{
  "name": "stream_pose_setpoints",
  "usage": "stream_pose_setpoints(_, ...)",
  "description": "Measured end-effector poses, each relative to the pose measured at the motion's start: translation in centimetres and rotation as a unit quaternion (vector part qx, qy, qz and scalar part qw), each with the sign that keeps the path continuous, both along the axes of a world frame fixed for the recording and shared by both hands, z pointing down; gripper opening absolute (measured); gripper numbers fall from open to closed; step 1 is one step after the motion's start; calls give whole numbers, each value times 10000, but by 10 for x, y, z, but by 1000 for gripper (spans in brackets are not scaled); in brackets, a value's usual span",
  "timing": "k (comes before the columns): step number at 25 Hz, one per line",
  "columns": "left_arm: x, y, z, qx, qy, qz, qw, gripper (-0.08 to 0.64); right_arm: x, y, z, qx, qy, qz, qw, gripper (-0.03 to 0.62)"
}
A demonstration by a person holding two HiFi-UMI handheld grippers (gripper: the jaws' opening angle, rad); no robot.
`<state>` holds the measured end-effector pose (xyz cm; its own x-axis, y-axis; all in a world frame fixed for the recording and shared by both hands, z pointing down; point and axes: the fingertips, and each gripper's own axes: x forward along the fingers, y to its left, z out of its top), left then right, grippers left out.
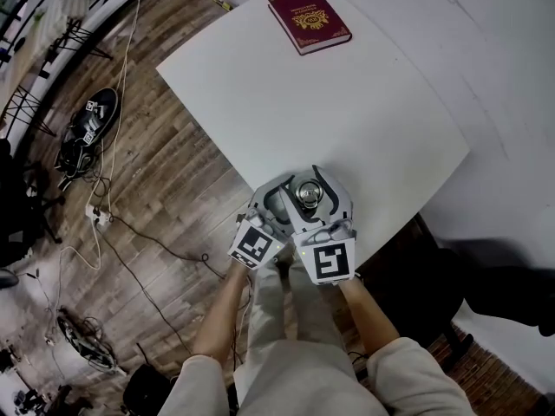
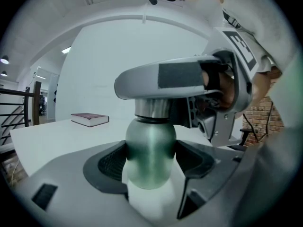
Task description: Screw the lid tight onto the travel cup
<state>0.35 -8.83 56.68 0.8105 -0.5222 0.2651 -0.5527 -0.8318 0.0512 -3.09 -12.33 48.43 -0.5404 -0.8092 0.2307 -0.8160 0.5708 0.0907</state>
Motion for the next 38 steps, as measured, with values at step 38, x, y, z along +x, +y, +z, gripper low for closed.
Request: stream_pose_setpoints(38,0,0,1,56,-27,22,10000,328,-22,33,3,-391,327,-3845,9217,268)
